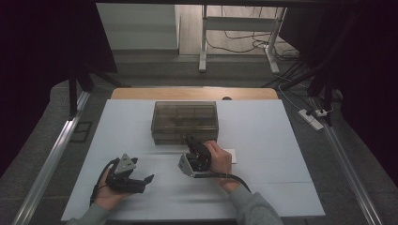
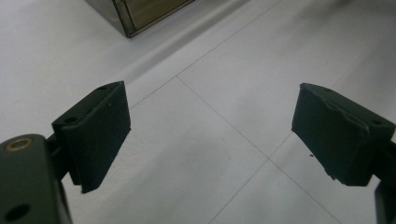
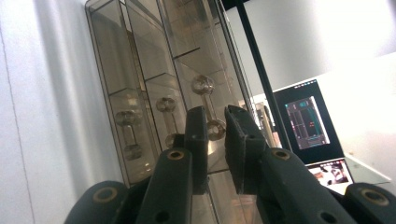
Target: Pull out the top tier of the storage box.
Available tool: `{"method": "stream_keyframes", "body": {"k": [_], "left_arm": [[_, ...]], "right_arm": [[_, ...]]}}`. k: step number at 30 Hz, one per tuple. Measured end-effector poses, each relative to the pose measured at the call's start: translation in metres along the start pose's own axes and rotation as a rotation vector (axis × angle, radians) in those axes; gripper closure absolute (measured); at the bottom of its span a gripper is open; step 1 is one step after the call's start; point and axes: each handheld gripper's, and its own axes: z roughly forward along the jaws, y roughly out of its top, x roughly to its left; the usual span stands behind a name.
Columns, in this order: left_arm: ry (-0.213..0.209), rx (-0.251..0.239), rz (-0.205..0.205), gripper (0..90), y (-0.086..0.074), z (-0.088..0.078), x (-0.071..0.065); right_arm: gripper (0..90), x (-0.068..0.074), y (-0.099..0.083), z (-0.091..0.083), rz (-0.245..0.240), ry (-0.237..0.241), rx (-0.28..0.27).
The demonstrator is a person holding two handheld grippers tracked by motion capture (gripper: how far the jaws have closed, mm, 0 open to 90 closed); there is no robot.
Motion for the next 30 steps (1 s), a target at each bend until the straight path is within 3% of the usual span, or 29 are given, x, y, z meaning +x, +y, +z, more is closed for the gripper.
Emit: {"method": "stream_keyframes", "body": {"k": [5,16,22,30], "left_arm": [[0.0,0.0,0.0,11.7,0.0,0.0,0.0],[0.0,0.001,0.001,11.7,0.0,0.0,0.0],[0.0,0.001,0.003,11.7,0.0,0.0,0.0],[-0.001,0.002,0.004,11.7,0.0,0.0,0.0]], "right_arm": [[73.9,-0.007,0.002,-0.003,0.04,0.031,-0.004],[55.9,-0.027,-0.002,-0.01,0.241,0.139,-0.02],[48.8,-0.034,-0.002,-0.012,0.324,0.214,-0.036],[46.3,-0.049,-0.008,-0.014,0.441,0.327,-0.045]]}}
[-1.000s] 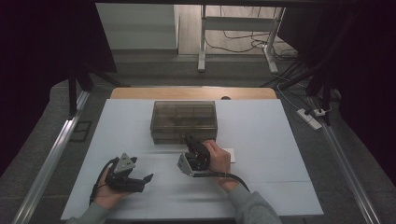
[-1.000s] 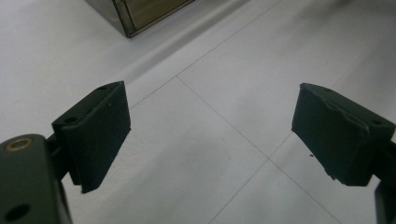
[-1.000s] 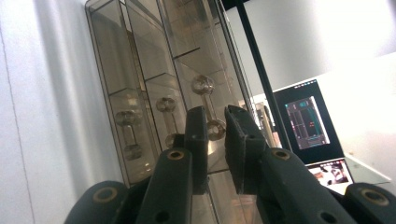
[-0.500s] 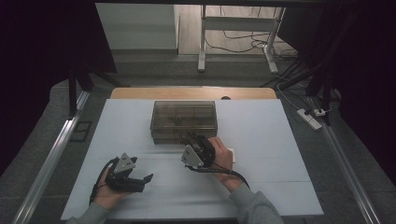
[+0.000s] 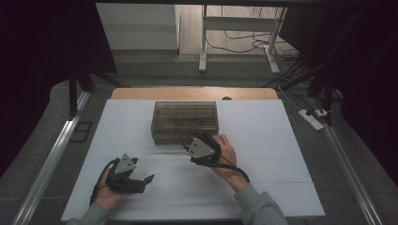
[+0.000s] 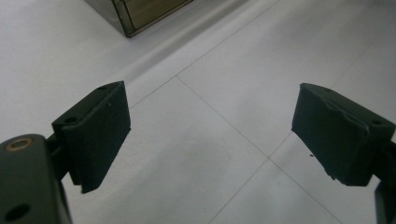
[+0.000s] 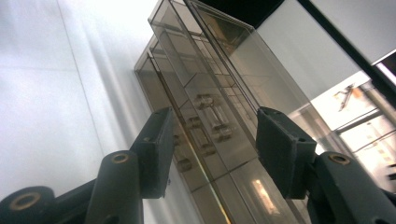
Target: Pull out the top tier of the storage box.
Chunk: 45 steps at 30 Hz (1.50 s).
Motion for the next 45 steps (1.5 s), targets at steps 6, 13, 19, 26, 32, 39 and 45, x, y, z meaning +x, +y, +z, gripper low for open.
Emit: {"method": "stream_keyframes", "body": {"k": [6,13,19,26,32,39,45], "left_arm": [[0.0,0.0,-0.001,11.7,0.0,0.0,0.0],[-0.001,0.0,0.001,11.7,0.0,0.0,0.0],[0.0,0.002,0.003,11.7,0.0,0.001,-0.001],[0.0,0.004,0.004,11.7,0.0,0.001,-0.001],[-0.001,0.005,0.006,11.7,0.0,0.001,-0.001],[-0.002,0.007,0.005,11.7,0.0,0.001,-0.001],[0.0,0.01,0.007,11.7,0.0,0.002,-0.001]], "right_arm": [[43.8,-0.008,0.0,-0.003,0.063,0.042,-0.004],[40.8,-0.016,-0.001,-0.004,0.116,0.084,-0.002],[39.8,-0.019,0.0,-0.003,0.136,0.114,-0.003],[40.0,-0.024,0.004,0.0,0.149,0.153,-0.004],[40.4,-0.027,0.005,0.003,0.148,0.16,0.0],[41.0,-0.03,0.006,0.007,0.151,0.178,-0.003],[41.4,-0.03,0.006,0.011,0.142,0.19,0.0]]}}
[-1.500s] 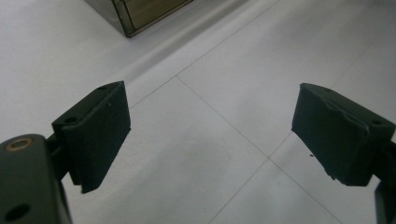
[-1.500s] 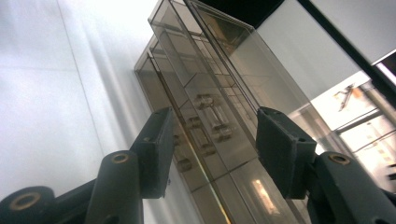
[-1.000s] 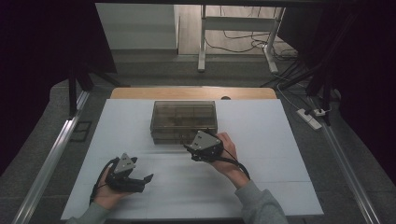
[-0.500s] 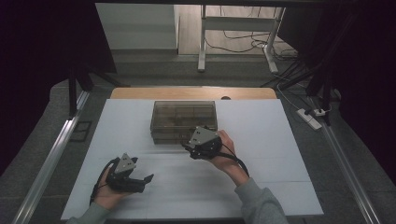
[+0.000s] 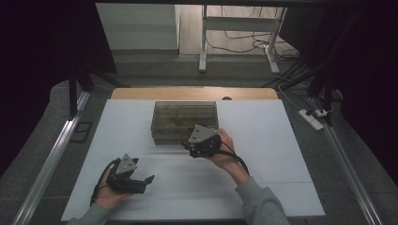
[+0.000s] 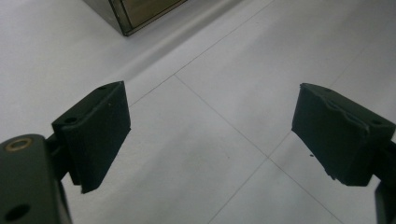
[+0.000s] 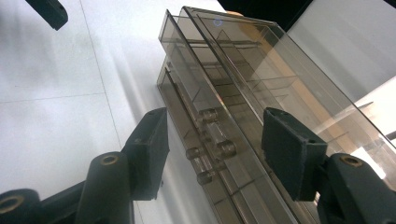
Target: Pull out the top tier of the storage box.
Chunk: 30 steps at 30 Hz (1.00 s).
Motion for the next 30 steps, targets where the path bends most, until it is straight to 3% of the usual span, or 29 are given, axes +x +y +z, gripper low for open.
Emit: {"method": "stream_keyframes", "body": {"k": [21,30], "left_arm": [[0.002,0.002,0.003,11.7,0.0,0.0,0.0],[0.002,0.0,0.002,11.7,0.0,0.0,0.0]], "right_arm": [[44.9,-0.003,-0.004,0.01,-0.016,0.007,0.031],[49.2,-0.004,-0.006,0.012,-0.041,-0.012,0.045]]}}
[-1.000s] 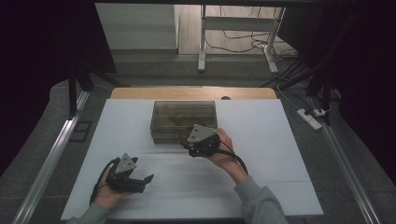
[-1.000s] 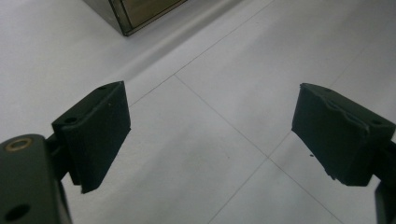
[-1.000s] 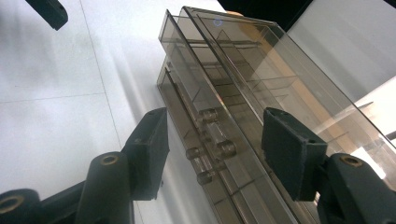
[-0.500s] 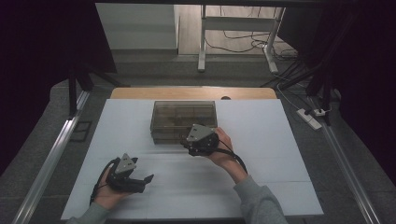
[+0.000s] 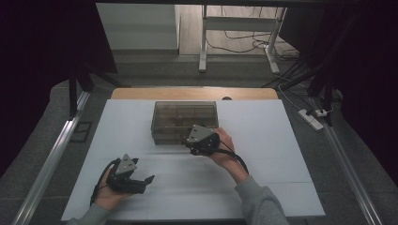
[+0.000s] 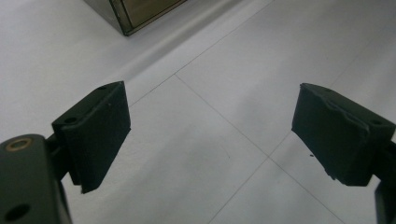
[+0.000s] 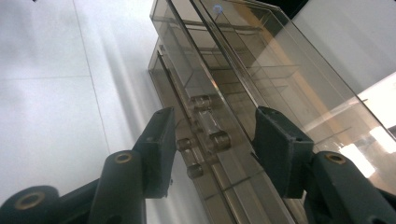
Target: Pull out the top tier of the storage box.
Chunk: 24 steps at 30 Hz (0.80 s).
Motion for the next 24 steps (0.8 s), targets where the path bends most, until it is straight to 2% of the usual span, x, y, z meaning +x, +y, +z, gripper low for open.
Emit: {"method": "stream_keyframes", "body": {"k": [19,24], "left_arm": [[0.001,-0.001,-0.001,11.7,-0.0001,-0.0002,0.0004],[0.0,-0.003,0.0,11.7,-0.0001,-0.0004,0.0005]], "right_arm": [[60.4,-0.0029,-0.0024,-0.0023,-0.025,-0.012,0.004],[61.4,-0.0034,-0.0039,-0.002,-0.042,-0.017,0.024]]}}
